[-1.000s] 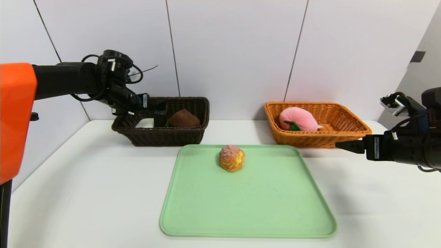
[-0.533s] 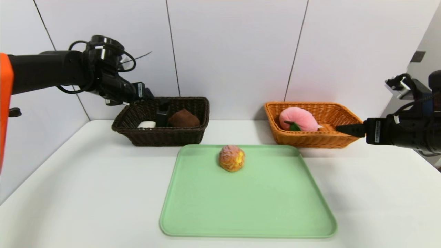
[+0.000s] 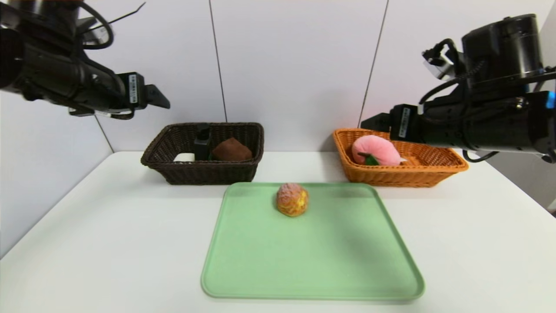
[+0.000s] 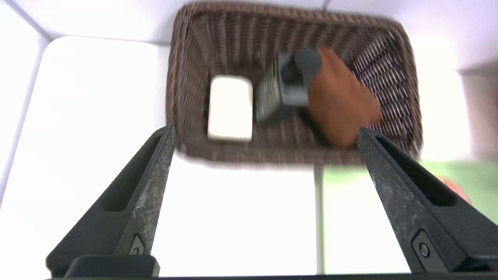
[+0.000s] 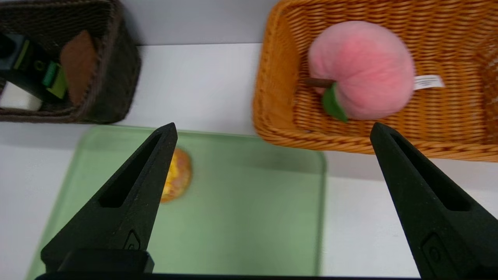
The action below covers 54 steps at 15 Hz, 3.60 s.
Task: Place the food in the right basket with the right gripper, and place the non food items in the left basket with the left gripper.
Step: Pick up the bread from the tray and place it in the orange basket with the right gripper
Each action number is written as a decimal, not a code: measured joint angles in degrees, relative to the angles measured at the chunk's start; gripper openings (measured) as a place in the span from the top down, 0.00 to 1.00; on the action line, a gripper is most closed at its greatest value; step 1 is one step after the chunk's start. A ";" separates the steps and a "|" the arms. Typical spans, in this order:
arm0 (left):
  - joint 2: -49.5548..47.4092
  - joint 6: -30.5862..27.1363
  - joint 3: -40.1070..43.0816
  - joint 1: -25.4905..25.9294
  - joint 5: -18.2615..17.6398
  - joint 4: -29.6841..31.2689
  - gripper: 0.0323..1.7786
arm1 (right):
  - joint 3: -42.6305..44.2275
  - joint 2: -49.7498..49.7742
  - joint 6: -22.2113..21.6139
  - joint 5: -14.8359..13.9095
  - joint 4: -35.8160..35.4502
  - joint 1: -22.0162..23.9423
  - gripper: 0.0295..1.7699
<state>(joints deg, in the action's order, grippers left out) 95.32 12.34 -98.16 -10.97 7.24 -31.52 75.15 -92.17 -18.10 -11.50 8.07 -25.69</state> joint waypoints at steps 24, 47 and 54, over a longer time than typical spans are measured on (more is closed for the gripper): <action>-58.38 -6.44 51.41 -1.34 0.22 1.27 0.05 | 36.43 -38.81 -9.13 -12.51 25.92 -20.42 0.03; -56.98 -6.94 52.91 -1.34 0.13 2.01 0.05 | 36.50 -37.77 -9.02 -11.41 23.87 -19.19 0.56; -56.24 -6.96 53.83 -1.34 -0.02 2.56 0.05 | 36.50 -26.67 -8.52 -11.76 22.99 -18.21 0.56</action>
<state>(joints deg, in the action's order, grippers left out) 39.08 5.38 -44.32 -12.31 7.22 -28.96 111.65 -118.85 -26.62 -23.26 31.06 -43.90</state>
